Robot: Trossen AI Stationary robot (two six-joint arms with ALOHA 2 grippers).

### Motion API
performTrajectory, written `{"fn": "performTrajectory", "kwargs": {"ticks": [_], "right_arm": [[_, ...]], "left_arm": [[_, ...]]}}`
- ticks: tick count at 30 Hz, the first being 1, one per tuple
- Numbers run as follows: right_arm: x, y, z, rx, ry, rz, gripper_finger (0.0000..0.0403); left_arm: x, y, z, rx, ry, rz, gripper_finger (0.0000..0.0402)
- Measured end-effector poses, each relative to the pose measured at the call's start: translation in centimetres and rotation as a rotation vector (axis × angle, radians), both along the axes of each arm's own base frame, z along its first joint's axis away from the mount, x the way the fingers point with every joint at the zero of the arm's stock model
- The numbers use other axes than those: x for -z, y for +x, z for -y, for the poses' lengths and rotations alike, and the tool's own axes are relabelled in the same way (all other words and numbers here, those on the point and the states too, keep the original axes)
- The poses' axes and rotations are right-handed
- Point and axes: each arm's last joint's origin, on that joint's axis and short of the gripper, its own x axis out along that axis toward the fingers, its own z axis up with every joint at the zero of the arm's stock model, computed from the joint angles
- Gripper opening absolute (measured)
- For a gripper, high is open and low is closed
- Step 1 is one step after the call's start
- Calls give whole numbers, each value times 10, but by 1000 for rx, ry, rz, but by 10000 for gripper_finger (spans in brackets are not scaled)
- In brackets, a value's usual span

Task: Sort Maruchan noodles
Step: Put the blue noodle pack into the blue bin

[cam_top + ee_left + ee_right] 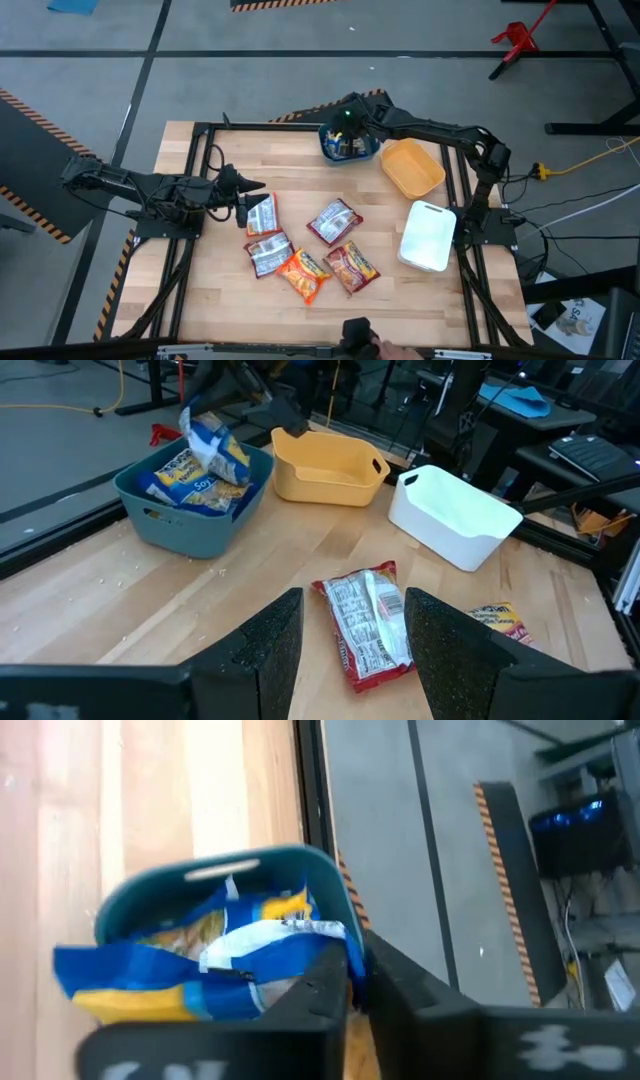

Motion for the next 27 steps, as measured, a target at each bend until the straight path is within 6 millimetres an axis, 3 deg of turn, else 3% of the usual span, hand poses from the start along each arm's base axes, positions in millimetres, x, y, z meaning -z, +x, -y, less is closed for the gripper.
{"fn": "performTrajectory", "kwargs": {"ticks": [12,18,22,27], "right_arm": [[-10,1,6,104,-36,117,158],[-27,-17,-12,77,259,182,165],[-17,-33,-13,140,353,45,165],[1,-40,-15,162,447,9,166]], "left_arm": [[0,0,0,0,-1,0,170],[0,0,0,0,-3,0,170],[0,0,0,0,-2,0,170],[0,0,0,9,-5,0,170]]}}
